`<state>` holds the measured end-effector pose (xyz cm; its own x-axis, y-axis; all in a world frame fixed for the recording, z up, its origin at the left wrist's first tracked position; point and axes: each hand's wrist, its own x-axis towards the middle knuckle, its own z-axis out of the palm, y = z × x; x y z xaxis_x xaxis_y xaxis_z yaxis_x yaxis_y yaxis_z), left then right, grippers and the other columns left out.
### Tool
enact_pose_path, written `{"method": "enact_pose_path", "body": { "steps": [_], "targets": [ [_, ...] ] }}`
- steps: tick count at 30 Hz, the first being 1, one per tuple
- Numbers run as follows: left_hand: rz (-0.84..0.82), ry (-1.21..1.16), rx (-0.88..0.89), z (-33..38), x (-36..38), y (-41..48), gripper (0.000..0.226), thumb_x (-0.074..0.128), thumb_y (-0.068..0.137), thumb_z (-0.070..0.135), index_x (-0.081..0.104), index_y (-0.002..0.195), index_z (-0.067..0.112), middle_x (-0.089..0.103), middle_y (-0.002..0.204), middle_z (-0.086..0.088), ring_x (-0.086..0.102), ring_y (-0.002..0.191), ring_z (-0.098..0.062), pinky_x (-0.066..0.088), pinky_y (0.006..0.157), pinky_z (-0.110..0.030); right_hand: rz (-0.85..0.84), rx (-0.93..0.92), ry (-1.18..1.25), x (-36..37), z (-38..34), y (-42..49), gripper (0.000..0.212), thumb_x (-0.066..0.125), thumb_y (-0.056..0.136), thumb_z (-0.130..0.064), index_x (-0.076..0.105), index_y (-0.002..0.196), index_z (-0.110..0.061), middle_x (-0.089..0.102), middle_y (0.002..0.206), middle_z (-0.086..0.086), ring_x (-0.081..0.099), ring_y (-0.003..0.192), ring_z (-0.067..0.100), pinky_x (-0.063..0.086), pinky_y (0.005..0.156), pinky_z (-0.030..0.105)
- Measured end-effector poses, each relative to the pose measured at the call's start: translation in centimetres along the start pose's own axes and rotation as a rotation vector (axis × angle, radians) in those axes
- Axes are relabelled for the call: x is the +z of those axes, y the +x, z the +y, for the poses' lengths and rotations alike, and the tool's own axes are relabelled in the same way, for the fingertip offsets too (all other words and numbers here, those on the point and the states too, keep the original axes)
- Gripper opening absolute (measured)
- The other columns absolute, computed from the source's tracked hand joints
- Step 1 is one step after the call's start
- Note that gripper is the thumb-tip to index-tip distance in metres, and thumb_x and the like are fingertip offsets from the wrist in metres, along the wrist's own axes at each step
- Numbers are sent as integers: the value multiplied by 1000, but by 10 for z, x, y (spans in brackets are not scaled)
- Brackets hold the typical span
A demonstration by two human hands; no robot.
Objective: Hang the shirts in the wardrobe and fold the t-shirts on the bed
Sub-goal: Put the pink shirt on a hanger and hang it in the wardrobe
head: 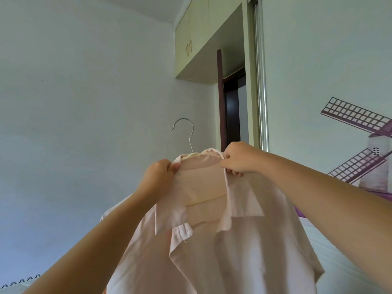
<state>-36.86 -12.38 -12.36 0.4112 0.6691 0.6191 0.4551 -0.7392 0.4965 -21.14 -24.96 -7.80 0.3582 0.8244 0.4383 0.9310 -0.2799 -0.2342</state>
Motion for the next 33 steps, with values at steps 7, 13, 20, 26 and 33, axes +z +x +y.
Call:
{"method": "enact_pose_path", "body": {
  "steps": [7,13,20,26,33],
  "targets": [
    [14,-76,-37,-3,-4,0,43,42,100,26,31,60,12,34,60,-1,30,54,-16,20,49,-27,305,-116,186,10,-11,5,45,53,86,-23,31,47,-15,32,50,4,32,52,20,26,55,31],
    [-6,-66,12,1,-1,-3,42,40,100,27,33,62,12,36,60,-1,32,55,-15,23,49,-27,574,-11,191,-20,-3,9,41,48,86,-17,29,50,-13,27,52,4,26,52,20,21,51,30],
    [29,-52,-58,-9,6,1,44,42,100,26,30,60,12,35,59,-1,30,53,-14,21,48,-27,337,7,35,-7,2,-2,42,53,87,-26,34,52,-13,31,52,2,33,50,21,26,50,30],
    [74,-68,-30,-8,4,0,44,40,100,27,31,60,12,35,59,0,31,53,-14,20,48,-26,82,-48,32,17,-6,-10,28,51,85,-14,53,58,-8,66,66,13,62,58,25,54,70,36],
    [109,-86,42,-4,1,-1,38,43,99,27,41,63,15,44,61,2,39,56,-11,27,50,-27,150,-77,224,18,0,-5,29,48,89,-12,63,66,-1,65,62,8,60,53,17,49,61,26]
  ]
}}
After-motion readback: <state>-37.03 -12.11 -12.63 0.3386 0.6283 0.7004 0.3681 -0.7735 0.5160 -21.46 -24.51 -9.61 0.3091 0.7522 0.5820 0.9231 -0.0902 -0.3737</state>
